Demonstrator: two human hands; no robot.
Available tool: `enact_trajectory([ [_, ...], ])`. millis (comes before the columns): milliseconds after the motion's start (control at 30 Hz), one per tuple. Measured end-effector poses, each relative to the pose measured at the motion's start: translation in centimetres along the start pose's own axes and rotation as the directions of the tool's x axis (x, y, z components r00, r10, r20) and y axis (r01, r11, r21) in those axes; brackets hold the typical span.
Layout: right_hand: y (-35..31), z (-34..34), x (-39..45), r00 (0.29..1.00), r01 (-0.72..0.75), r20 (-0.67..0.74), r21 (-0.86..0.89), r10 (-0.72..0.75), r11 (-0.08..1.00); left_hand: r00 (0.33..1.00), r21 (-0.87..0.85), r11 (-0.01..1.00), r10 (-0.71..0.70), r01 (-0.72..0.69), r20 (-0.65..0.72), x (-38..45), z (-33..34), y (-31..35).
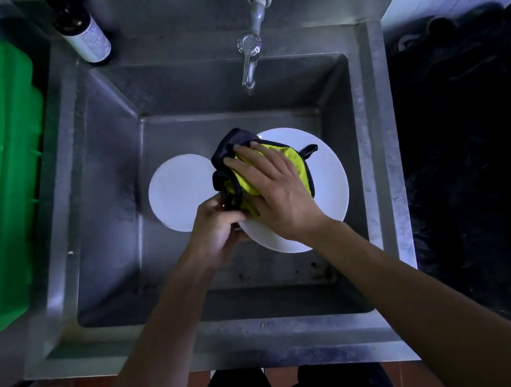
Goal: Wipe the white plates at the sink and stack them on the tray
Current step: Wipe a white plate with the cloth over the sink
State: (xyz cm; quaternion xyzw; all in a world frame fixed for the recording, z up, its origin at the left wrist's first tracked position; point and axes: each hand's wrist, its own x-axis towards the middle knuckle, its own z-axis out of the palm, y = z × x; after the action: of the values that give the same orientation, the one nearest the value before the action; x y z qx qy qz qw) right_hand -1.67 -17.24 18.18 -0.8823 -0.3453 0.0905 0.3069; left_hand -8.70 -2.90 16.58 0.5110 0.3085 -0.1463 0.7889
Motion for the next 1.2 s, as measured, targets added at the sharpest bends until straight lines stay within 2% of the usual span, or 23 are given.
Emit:
enact_trajectory([
  [200,1.5,-0.8,2.2,0.998,-0.046,-0.057,-0.073,0.042,0.996,1.000,-0.017,1.000,0.010,-0.010,-0.017,-0.7,-0.3,0.2],
  [400,3.7,-0.9,2.8,0.954,-0.286,-0.125,-0.122,0.271,0.950,0.993,-0.031,0.999,0.022,-0.026,-0.119,-0.8,-0.2,0.5],
  [600,5.5,-0.4,0.6,0.904,-0.411,-0.179,-0.110,0.389,0.905,0.988,-0.008,0.997,0.071,-0.073,-0.134,-0.7,-0.4,0.8],
  [833,4.5,1.4,-2.7,0.879,-0.461,-0.176,-0.078,0.443,0.884,0.969,-0.075,0.993,0.066,-0.086,-0.238,0.1,0.4,1.2],
  [967,2.1,2.7,-3.8,0.878,-0.447,-0.194,-0.012,0.437,0.894,0.966,-0.146,0.986,0.044,-0.083,-0.253,0.5,0.8,1.2],
  [1200,-2.8,4.5,-3.9,0.880,-0.432,-0.171,0.099,0.443,0.897,0.963,-0.175,0.979,0.052,-0.101,-0.266,0.8,1.2,1.1],
])
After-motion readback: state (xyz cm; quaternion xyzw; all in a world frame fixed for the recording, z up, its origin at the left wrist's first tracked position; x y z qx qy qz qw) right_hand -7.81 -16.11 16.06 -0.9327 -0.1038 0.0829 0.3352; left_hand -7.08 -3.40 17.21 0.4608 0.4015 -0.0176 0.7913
